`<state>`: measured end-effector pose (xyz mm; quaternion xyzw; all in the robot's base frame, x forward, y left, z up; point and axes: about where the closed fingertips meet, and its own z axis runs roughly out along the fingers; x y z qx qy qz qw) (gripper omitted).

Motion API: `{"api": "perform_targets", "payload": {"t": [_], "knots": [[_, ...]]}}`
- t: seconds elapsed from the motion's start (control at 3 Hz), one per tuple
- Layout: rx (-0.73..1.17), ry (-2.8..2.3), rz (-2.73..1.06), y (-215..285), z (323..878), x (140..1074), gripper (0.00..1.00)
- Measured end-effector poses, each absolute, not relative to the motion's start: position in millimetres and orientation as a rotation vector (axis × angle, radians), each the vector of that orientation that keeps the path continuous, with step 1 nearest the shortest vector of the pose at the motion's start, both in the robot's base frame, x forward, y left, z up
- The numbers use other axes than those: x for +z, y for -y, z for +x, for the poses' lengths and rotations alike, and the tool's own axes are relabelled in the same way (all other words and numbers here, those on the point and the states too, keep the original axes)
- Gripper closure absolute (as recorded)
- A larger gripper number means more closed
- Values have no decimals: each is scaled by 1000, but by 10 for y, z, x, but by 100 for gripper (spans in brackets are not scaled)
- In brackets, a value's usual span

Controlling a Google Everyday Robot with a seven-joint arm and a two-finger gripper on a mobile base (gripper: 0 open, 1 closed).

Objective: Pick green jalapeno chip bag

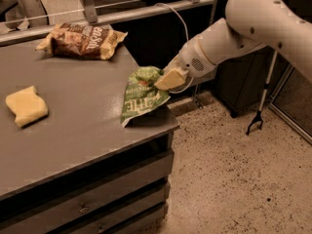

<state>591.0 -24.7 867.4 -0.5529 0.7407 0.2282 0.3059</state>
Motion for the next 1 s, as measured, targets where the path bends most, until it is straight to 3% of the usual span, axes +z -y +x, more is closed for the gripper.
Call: {"api": "perform_targets", "payload": {"t": [1.0], "knots": [[676, -1699, -1376, 292, 5768, 9439, 100]]}}
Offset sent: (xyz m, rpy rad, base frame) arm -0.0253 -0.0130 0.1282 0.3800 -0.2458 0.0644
